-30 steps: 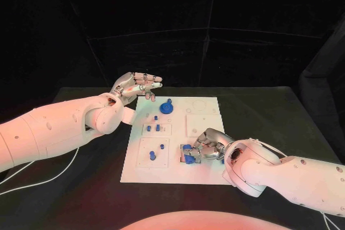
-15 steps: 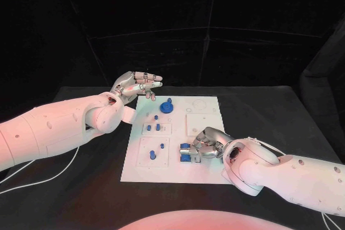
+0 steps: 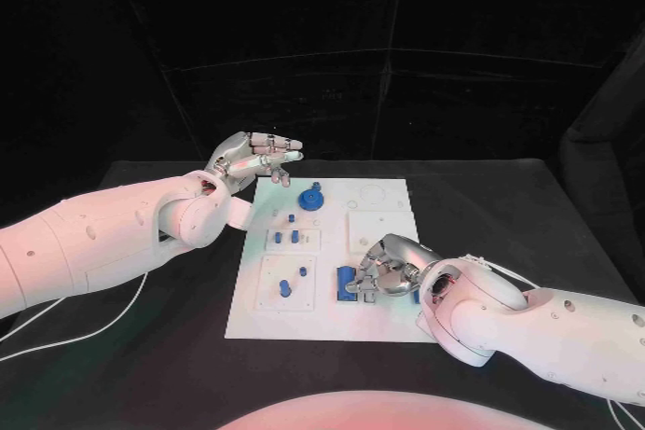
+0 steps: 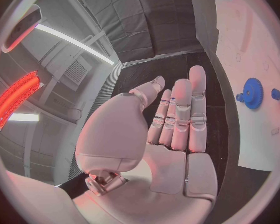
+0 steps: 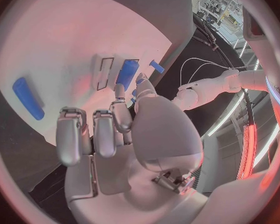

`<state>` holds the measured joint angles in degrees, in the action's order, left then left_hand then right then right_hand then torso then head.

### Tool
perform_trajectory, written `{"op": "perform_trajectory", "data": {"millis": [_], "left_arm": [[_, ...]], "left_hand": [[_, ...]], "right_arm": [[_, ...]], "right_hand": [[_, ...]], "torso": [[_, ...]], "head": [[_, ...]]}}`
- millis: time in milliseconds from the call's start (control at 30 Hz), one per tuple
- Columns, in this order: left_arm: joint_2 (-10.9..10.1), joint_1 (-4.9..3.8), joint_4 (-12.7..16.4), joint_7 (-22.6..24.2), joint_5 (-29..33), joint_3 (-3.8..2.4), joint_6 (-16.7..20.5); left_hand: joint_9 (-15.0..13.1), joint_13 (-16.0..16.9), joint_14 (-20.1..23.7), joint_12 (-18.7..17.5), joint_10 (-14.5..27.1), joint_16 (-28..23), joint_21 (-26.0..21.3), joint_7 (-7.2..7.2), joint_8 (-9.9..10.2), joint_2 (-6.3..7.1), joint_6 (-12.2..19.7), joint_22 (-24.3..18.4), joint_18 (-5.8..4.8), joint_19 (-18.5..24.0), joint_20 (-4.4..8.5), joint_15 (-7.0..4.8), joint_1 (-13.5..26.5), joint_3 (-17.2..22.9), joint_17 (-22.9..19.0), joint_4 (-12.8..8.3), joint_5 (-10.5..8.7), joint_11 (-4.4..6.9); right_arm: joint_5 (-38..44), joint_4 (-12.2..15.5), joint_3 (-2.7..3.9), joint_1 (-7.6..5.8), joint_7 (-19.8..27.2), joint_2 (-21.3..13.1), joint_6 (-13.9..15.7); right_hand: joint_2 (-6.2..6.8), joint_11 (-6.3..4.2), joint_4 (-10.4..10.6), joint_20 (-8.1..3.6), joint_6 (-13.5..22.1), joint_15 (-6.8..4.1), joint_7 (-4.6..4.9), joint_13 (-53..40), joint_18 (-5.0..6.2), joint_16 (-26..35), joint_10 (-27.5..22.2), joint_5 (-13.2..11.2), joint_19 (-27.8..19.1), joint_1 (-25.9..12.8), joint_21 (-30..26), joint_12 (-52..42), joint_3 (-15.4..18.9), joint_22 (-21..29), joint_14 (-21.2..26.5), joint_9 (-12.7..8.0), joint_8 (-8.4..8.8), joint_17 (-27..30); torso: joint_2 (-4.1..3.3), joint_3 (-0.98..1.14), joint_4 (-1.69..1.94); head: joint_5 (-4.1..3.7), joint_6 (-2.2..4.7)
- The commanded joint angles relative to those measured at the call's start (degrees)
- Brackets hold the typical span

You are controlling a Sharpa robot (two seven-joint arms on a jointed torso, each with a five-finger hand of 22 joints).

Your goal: Assemble the parts on the task board

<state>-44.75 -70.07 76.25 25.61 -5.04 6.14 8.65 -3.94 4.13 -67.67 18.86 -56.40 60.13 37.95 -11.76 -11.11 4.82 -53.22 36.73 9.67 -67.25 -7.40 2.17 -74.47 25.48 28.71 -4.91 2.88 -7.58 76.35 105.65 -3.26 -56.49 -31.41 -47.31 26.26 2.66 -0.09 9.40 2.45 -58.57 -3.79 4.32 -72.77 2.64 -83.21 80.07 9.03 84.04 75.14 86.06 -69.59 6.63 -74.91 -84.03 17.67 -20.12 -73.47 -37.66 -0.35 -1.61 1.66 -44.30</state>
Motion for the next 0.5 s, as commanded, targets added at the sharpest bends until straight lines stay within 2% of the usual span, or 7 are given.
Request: {"op": "perform_trajectory", "data": {"millis": [33, 167, 233, 267, 333, 400, 500], "left_arm": [[0.06, -0.08, 0.02, 0.59, 0.18, -0.05, -0.25], [0.08, -0.08, -0.04, 0.61, 0.18, -0.05, -0.21], [0.06, -0.07, -0.06, 0.66, 0.18, -0.04, -0.19], [0.04, -0.07, -0.06, 0.68, 0.18, -0.04, -0.17], [-0.07, -0.07, 0.02, 0.73, 0.18, -0.04, -0.16], [-0.26, -0.07, 0.17, 0.78, 0.18, -0.04, -0.13], [-0.53, -0.06, 0.41, 0.85, 0.18, -0.03, -0.07]], "left_hand": [[0.01, -0.05, 0.25, 0.37, 0.35, 0.23, -0.21, 0.01, -0.38, 0.13, 0.30, -0.07, 0.82, 0.06, -0.26, -0.02, -0.60, -0.12, -0.05, -0.28, 0.27, 0.16], [0.01, -0.05, 0.27, 0.42, 0.36, 0.24, -0.21, 0.00, -0.42, 0.11, 0.31, -0.07, 0.81, 0.06, -0.27, -0.01, -0.59, -0.13, -0.09, -0.28, 0.27, 0.15], [0.01, -0.05, 0.27, 0.42, 0.36, 0.24, -0.21, 0.00, -0.42, 0.11, 0.31, -0.07, 0.81, 0.06, -0.27, -0.01, -0.59, -0.13, -0.09, -0.28, 0.27, 0.15], [0.01, -0.05, 0.27, 0.42, 0.36, 0.24, -0.21, 0.00, -0.42, 0.11, 0.31, -0.07, 0.81, 0.06, -0.27, -0.01, -0.59, -0.13, -0.09, -0.28, 0.27, 0.15], [0.01, -0.05, 0.27, 0.42, 0.36, 0.24, -0.21, 0.00, -0.42, 0.11, 0.31, -0.07, 0.81, 0.06, -0.27, -0.01, -0.59, -0.13, -0.09, -0.28, 0.27, 0.15], [0.01, -0.05, 0.27, 0.42, 0.36, 0.24, -0.21, 0.00, -0.42, 0.11, 0.31, -0.07, 0.81, 0.06, -0.27, -0.01, -0.59, -0.13, -0.09, -0.28, 0.27, 0.15], [0.00, -0.05, 0.28, 0.46, 0.35, 0.25, -0.21, 0.00, -0.45, 0.08, 0.30, -0.07, 0.81, 0.06, -0.27, -0.01, -0.58, -0.12, -0.11, -0.28, 0.27, 0.15]], "right_arm": [[1.87, 0.28, 0.03, -0.08, 2.07, -0.55, 1.29], [0.06, 1.21, 0.03, -0.08, 3.39, -2.78, 3.20], [-1.35, 2.13, 0.03, -0.09, 3.77, -4.55, 3.52], [-2.03, 2.67, 0.03, -0.10, 3.89, -5.68, 3.55], [-2.95, 3.51, 0.03, -0.12, 4.00, -7.93, 3.07], [-3.50, 3.85, 0.03, -0.14, 3.78, -10.03, 2.26], [-3.32, 3.84, 0.01, -0.15, 3.38, -12.62, 1.40]], "right_hand": [[-0.41, -0.10, -0.56, -0.23, -0.17, -0.29, 0.00, -0.08, -0.78, 0.23, 0.29, 0.10, 2.01, 0.71, -0.05, -0.12, -0.13, -6.95, -3.16, 0.22, -0.22, -0.10], [-0.77, 0.24, -0.12, -0.11, 1.28, -0.05, 0.42, -0.23, -0.80, 0.20, 0.38, 2.83, 2.04, -0.45, -0.02, -0.19, 0.45, -7.02, -3.19, 0.14, 0.34, -0.20], [-0.99, 0.43, 0.50, 0.04, 2.02, 0.12, 0.64, -0.19, -0.80, 0.22, 0.32, 5.67, 2.04, -1.55, -0.03, -0.05, 1.08, -7.02, -3.19, -0.03, 0.85, -0.18], [-1.06, 0.51, 0.68, 0.12, 2.26, 0.18, 0.73, -0.17, -0.80, 0.22, 0.30, 7.09, 2.03, -1.86, -0.04, 0.01, 1.39, -7.00, -3.19, -0.14, 1.12, -0.19], [-1.19, 0.64, 0.72, 0.22, 2.67, 0.29, 0.90, -0.17, -0.80, 0.22, 0.27, 8.36, 2.03, -1.91, -0.03, 0.09, 1.72, -7.02, -3.19, -0.41, 1.60, -0.19], [-1.28, 0.74, 0.75, 0.30, 2.90, 0.37, 1.02, -0.11, -0.80, 0.26, 0.22, 8.65, 2.03, -1.95, -0.04, 0.20, 1.94, -7.02, -3.18, -0.62, 1.94, -0.13], [-1.52, 0.88, 0.66, 0.45, 2.99, 0.51, 1.17, 0.17, -0.80, 0.29, -0.01, 10.55, 2.02, -1.70, -0.03, 0.67, 2.31, -7.05, -3.16, -1.07, 2.50, -0.10]], "torso": [[0.05, 0.01, 0.01], [0.10, 0.06, -0.10], [0.11, 0.06, -0.18], [0.10, 0.05, -0.20], [0.09, -0.01, -0.20], [0.12, -0.05, -0.37], [0.19, -0.10, -0.64]], "head": [[-0.21, 0.16], [-0.30, 0.13], [-0.42, 0.21], [-0.60, 0.23], [-1.22, 0.30], [-1.70, 0.38], [-2.14, 0.44]]}}
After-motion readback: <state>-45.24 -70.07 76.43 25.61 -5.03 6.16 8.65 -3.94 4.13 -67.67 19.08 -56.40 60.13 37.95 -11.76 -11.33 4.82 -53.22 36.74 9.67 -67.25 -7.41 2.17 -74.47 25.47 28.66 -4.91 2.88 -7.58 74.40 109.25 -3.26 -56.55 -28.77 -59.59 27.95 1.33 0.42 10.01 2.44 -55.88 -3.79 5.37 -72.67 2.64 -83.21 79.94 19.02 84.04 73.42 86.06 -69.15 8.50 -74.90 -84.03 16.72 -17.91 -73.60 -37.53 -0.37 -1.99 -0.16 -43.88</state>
